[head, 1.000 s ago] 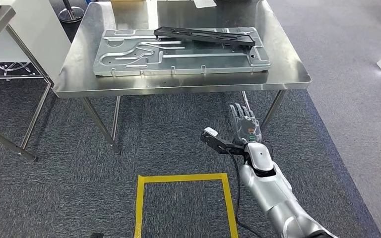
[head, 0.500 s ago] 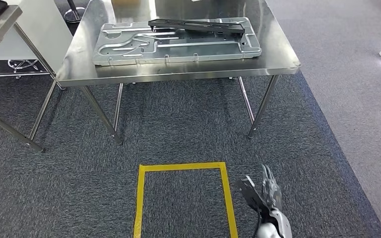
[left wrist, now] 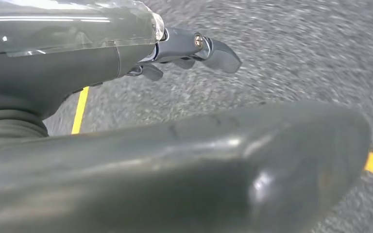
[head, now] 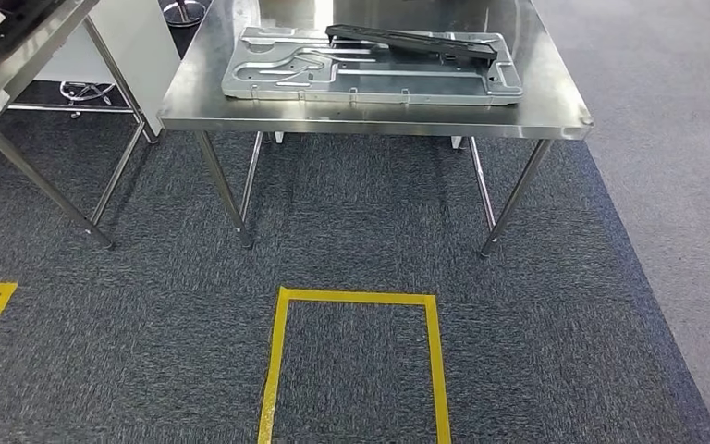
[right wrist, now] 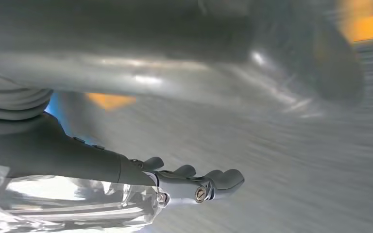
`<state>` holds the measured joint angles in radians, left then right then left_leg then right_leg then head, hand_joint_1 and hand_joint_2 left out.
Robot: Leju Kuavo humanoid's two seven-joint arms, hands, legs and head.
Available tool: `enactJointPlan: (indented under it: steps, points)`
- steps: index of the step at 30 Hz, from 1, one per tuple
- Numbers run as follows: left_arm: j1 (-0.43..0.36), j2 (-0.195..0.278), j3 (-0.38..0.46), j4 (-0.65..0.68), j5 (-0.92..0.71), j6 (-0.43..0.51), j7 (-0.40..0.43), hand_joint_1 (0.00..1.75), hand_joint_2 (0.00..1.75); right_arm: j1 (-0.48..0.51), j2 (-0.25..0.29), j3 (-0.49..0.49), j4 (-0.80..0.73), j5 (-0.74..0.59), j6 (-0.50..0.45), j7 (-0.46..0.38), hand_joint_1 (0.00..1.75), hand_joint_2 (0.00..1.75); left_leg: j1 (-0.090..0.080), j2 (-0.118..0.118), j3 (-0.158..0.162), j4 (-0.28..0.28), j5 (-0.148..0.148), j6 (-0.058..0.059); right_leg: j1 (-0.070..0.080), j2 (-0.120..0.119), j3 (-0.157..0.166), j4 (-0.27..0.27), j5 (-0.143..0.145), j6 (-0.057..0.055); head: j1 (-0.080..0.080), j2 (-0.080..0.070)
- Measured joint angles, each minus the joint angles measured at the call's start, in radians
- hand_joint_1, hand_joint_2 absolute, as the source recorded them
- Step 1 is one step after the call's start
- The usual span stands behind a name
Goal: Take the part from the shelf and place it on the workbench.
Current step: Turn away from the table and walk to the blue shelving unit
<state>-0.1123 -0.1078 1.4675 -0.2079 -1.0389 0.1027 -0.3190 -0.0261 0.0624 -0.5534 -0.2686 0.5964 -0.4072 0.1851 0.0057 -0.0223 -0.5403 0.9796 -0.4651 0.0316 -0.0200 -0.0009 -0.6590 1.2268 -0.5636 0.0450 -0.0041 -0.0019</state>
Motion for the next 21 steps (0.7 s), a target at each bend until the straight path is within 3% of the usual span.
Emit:
enactJointPlan:
  steps: [2, 4, 6, 8, 10, 12, 13, 14, 16, 18, 20, 21]
  points:
    - [-0.001, -0.001, 0.007, 0.000, 0.010, 0.006, 0.001, 0.00, 0.00, 0.004, 0.014, -0.041, 0.014, -0.014, 0.001, 0.067, 0.00, 0.00, 0.001, -0.018, -0.017, 0.014, 0.006, -0.010, -0.006, 0.035, 0.101, -0.146, 0.037, -0.001, 0.000, 0.000]
    - [-0.004, 0.001, 0.015, 0.000, 0.014, 0.011, 0.002, 0.00, 0.00, 0.007, 0.030, -0.072, 0.024, -0.016, 0.007, 0.072, 0.00, 0.00, -0.001, -0.032, -0.031, 0.024, 0.011, -0.022, -0.008, 0.061, 0.144, -0.219, 0.046, -0.009, -0.001, 0.000]
    - [-0.004, 0.004, 0.019, 0.000, 0.014, 0.014, 0.003, 0.00, 0.00, 0.008, 0.042, -0.093, 0.032, -0.013, 0.022, 0.059, 0.00, 0.00, 0.000, -0.048, -0.039, 0.025, 0.019, -0.036, -0.004, 0.048, 0.141, -0.220, 0.048, -0.025, -0.002, 0.000]
    - [0.000, 0.010, 0.021, 0.000, 0.013, 0.015, 0.002, 0.00, 0.00, 0.007, 0.049, -0.104, 0.037, -0.005, 0.039, 0.043, 0.00, 0.00, 0.003, -0.042, -0.050, 0.044, 0.006, -0.046, -0.003, 0.026, 0.139, -0.223, 0.056, -0.042, -0.003, 0.000]
    - [0.000, 0.014, 0.023, 0.000, 0.013, 0.016, -0.001, 0.00, 0.00, 0.007, 0.051, -0.107, 0.039, 0.005, 0.052, 0.028, 0.00, 0.00, 0.005, -0.011, -0.089, 0.134, -0.053, -0.053, -0.002, 0.003, 0.133, -0.225, 0.062, -0.056, -0.008, 0.000]
    - [-0.001, 0.014, 0.023, 0.000, 0.014, 0.020, -0.003, 0.00, 0.00, 0.008, 0.050, -0.110, 0.041, 0.020, 0.068, 0.012, 0.00, 0.00, 0.007, 0.009, -0.143, 0.267, -0.120, -0.058, 0.004, -0.021, 0.126, -0.224, 0.066, -0.063, -0.011, 0.000]
    - [-0.001, 0.014, 0.024, 0.000, 0.014, 0.024, -0.004, 0.00, 0.00, 0.007, 0.050, -0.110, 0.042, 0.028, 0.077, 0.005, 0.00, 0.00, 0.007, 0.012, -0.154, 0.306, -0.132, -0.058, 0.007, -0.034, 0.123, -0.224, 0.067, -0.064, -0.011, 0.000]
    - [0.000, 0.014, 0.024, 0.000, 0.015, 0.028, -0.003, 0.00, 0.00, 0.007, 0.050, -0.110, 0.044, 0.037, 0.087, -0.001, 0.00, 0.00, 0.006, 0.015, -0.145, 0.307, -0.126, -0.056, 0.010, -0.046, 0.121, -0.223, 0.067, -0.065, -0.011, 0.000]
    - [0.001, 0.016, 0.025, 0.000, 0.018, 0.032, -0.003, 0.00, 0.00, 0.005, 0.050, -0.109, 0.046, 0.056, 0.103, -0.009, 0.00, 0.00, 0.003, 0.028, -0.072, 0.198, -0.074, -0.045, 0.015, -0.067, 0.121, -0.222, 0.068, -0.064, -0.011, 0.000]
    - [-0.003, 0.019, 0.025, 0.000, 0.021, 0.033, -0.001, 0.00, 0.00, 0.004, 0.053, -0.106, 0.049, 0.074, 0.117, -0.015, 0.00, 0.00, -0.008, 0.066, 0.003, 0.065, -0.040, -0.028, 0.020, -0.088, 0.122, -0.220, 0.069, -0.059, -0.010, 0.000]
    - [-0.006, 0.020, 0.025, 0.000, 0.021, 0.033, 0.003, 0.00, 0.00, 0.000, 0.054, -0.101, 0.051, 0.088, 0.129, -0.020, 0.00, 0.00, -0.018, 0.082, 0.021, 0.017, -0.037, -0.017, 0.022, -0.107, 0.122, -0.219, 0.071, -0.050, -0.010, 0.000]
    - [-0.004, 0.019, 0.025, 0.000, 0.021, 0.035, 0.006, 0.00, 0.00, -0.003, 0.055, -0.099, 0.051, 0.093, 0.134, -0.023, 0.00, 0.00, -0.019, 0.074, 0.017, 0.015, -0.032, -0.013, 0.022, -0.116, 0.123, -0.220, 0.072, -0.044, -0.010, 0.000]
